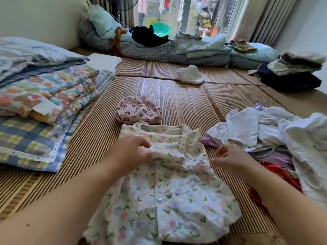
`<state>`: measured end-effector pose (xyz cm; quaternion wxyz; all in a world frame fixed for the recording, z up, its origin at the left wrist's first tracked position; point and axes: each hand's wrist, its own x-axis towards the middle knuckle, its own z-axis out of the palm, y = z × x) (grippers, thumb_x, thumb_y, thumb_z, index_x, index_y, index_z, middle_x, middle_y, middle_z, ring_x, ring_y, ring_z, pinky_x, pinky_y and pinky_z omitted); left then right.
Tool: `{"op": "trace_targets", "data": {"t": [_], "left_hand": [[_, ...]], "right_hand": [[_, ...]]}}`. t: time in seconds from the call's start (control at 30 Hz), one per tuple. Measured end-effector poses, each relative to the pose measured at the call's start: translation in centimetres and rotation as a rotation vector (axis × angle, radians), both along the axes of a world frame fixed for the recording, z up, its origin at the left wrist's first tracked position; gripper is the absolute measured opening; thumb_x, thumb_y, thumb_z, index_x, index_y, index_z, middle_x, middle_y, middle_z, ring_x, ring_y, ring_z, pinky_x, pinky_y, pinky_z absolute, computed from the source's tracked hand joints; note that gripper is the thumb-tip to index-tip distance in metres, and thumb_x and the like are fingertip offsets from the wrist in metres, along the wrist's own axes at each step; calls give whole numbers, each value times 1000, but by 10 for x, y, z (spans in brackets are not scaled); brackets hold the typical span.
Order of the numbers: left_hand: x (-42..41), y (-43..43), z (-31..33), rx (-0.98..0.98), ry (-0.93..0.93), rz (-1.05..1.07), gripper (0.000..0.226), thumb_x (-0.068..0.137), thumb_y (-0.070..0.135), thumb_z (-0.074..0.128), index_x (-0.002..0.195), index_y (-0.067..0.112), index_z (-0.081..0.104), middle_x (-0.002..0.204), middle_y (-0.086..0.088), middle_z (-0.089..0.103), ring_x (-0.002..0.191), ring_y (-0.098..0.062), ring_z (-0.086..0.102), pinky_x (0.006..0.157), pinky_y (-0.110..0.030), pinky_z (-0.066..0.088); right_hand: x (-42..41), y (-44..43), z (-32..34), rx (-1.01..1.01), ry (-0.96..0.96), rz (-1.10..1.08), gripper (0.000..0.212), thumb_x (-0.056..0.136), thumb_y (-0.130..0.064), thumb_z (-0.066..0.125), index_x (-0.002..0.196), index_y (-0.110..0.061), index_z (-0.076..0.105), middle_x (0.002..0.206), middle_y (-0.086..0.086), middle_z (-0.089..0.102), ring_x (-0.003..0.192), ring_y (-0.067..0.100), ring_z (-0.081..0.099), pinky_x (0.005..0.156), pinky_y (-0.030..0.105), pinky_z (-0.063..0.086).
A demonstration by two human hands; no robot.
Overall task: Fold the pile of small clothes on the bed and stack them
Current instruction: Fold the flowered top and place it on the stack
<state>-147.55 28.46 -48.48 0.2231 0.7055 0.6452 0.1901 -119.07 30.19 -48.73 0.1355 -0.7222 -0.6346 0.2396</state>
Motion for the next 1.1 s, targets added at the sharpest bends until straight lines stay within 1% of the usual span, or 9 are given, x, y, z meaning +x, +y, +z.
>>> {"op": "trace_targets", "data": {"t": [0.13, 0.33, 0.43, 0.57, 0.77, 0.83, 0.9, 1.0, 1.1], "left_hand": [[28, -37, 18, -208, 20, -481, 29, 78, 51, 70, 105, 43, 63, 111, 23, 57, 101, 3, 55, 85, -18, 47], [72, -76, -7, -319, 437, -803, 93, 69, 70, 67, 147, 41, 26, 152, 10, 31, 136, -18, 30, 111, -44, 29], [86, -85, -20, -64, 575, -704, 53, 83, 54, 58, 132, 33, 52, 133, 1, 53, 118, -25, 49, 97, -44, 44], [84, -81, -20, -144, 107, -394, 30, 93, 27, 46, 68, 14, 55, 65, 0, 52, 65, -20, 50, 60, -30, 42], [77, -83, 11, -335, -634, -30, 24, 96, 16, 51, 79, 7, 64, 80, -4, 62, 70, -12, 52, 65, -26, 43], [74, -82, 16, -324, -690, 23, 25, 97, 14, 49, 75, 15, 61, 80, 2, 59, 72, -8, 52, 60, -19, 44], [72, -80, 17, -306, -658, 12, 26, 98, 15, 48, 75, 14, 60, 84, -7, 59, 76, -17, 55, 64, -24, 46], [67, -79, 12, -335, -689, 51, 27, 96, 19, 54, 73, 8, 63, 76, -10, 57, 70, -20, 52, 64, -31, 40], [67, -76, 8, -347, -686, 61, 27, 95, 21, 57, 82, 1, 68, 74, -10, 61, 66, -20, 55, 60, -28, 41]], "right_hand": [[9, -52, 13, -293, -71, 291, 11, 73, -34, 78, 78, -27, 71, 72, -11, 70, 69, 5, 65, 67, 24, 52], [-2, -91, -5, -237, -199, 442, 29, 79, -38, 71, 108, -38, 69, 84, -21, 55, 78, -6, 53, 67, 12, 41], [-4, -100, -14, -119, -144, 377, 19, 89, -35, 63, 106, -32, 71, 90, -18, 59, 87, 1, 58, 80, 19, 48], [3, -120, -16, -53, 267, 201, 21, 96, -39, 52, 99, -32, 72, 100, -14, 71, 95, -2, 63, 88, 24, 48], [-9, -137, -18, 271, 198, 189, 35, 76, -35, 77, 108, -38, 63, 99, -22, 61, 91, -7, 58, 81, 12, 46], [-15, -133, -21, 381, 156, 101, 7, 83, -19, 68, 86, -25, 68, 76, -15, 64, 70, 0, 58, 68, 27, 49], [-16, -129, -20, 395, 285, -59, 17, 86, -11, 58, 73, -19, 66, 65, -7, 62, 62, 8, 55, 61, 35, 44], [-18, -124, -7, 336, 559, -174, 9, 92, -20, 58, 87, -22, 66, 83, 0, 68, 78, 20, 63, 70, 38, 51], [-13, -125, -4, 221, 369, -50, 30, 80, -35, 74, 105, -27, 61, 95, -6, 66, 85, 13, 64, 72, 28, 53]]}}
